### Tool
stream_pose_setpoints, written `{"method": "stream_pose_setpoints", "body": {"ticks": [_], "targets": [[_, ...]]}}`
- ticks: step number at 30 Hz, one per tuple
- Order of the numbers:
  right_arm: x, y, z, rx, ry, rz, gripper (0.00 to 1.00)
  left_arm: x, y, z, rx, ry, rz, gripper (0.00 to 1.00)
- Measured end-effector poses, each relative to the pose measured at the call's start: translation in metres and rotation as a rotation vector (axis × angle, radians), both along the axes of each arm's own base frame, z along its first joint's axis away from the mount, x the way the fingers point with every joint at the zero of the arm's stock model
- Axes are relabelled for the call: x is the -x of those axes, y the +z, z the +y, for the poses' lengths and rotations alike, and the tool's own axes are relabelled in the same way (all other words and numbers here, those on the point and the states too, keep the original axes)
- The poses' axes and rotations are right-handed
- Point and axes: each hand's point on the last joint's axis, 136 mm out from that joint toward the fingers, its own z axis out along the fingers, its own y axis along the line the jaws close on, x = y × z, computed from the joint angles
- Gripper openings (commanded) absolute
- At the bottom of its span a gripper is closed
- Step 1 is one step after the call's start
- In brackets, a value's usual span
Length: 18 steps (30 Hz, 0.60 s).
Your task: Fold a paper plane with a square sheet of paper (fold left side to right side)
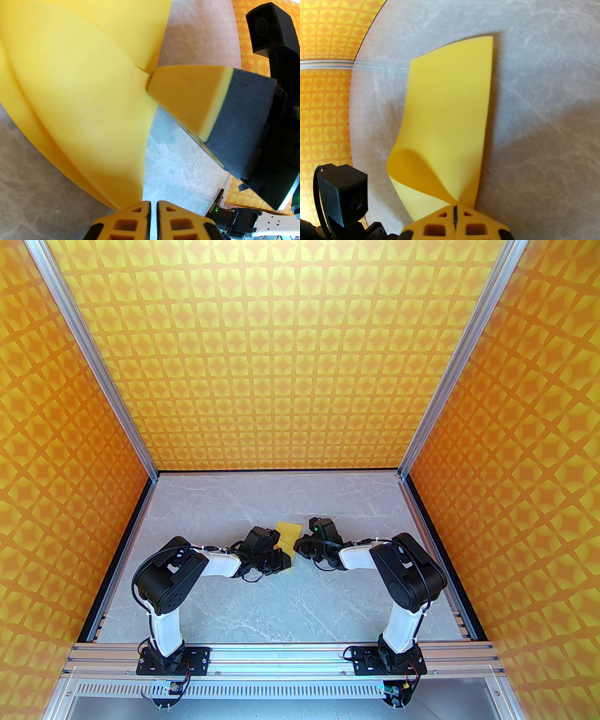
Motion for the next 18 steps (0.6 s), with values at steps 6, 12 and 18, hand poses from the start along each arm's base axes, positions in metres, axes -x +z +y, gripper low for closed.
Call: {"method": "stream_pose_setpoints", "body": {"ticks": [6,12,18], "targets": [[0.0004,-0.0018,-0.0012,0.007,-0.001,0.004,0.0,-0.0001,0.0,0.0,0.0,0.0,0.0,0.15],[0.0003,-0.0018,-0.0012,0.007,-0.001,0.003,0.0,0.0001,0.0,-0.0001,0.0,0.0,0.0,0.15],[0.0003,-0.0019,-0.0012,0.007,-0.001,0.003,0.0,0.0002,-0.0001,-0.0001,0.0,-0.001,0.0,0.15]]}}
